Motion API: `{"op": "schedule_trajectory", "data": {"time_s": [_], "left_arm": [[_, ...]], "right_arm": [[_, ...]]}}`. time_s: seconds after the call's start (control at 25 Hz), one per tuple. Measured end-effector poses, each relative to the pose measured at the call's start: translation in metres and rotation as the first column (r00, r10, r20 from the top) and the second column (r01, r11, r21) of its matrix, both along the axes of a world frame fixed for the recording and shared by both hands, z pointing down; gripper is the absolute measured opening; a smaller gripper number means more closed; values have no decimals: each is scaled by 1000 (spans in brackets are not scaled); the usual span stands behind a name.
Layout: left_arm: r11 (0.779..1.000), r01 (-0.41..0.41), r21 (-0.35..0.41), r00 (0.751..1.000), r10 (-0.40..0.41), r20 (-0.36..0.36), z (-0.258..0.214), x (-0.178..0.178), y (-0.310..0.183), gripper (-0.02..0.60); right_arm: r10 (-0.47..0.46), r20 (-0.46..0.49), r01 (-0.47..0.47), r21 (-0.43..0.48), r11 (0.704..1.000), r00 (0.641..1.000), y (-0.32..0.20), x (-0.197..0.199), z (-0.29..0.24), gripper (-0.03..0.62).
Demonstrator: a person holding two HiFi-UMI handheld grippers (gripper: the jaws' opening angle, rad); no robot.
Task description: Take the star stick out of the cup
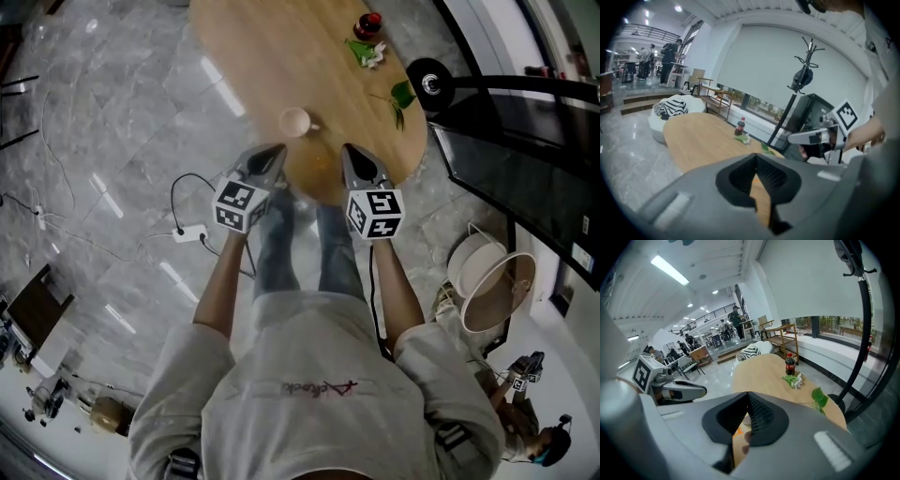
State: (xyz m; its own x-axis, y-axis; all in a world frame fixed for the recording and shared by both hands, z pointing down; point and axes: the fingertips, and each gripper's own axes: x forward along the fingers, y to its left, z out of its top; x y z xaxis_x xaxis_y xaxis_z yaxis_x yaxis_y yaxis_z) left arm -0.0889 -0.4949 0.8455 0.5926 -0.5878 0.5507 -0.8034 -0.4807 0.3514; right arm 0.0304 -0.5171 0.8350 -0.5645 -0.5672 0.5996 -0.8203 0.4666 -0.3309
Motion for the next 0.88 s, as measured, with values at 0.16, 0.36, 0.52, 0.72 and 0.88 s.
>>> {"op": "schedule_trajectory", "data": {"time_s": [0.16,0.36,0.52,0.72,0.88], "left_arm": [[999,-34,-12,999,34,2,46,12,2,0],[998,-66,-10,998,66,9,98,19,0,0],[997,-81,-11,997,82,17,139,25,-3,0],[994,-108,13,994,107,38,173,33,-7,0],[985,-170,31,983,168,76,191,39,-10,0]], "right_arm": [[13,2,-13,-8,1000,1000,-2,13,39,3],[16,0,-16,-23,1000,1000,-4,24,89,3],[12,-5,-12,-42,999,1000,2,33,128,3],[6,-9,-6,-71,997,1000,17,40,166,3],[8,-8,-9,-87,996,1000,21,45,186,3]]}}
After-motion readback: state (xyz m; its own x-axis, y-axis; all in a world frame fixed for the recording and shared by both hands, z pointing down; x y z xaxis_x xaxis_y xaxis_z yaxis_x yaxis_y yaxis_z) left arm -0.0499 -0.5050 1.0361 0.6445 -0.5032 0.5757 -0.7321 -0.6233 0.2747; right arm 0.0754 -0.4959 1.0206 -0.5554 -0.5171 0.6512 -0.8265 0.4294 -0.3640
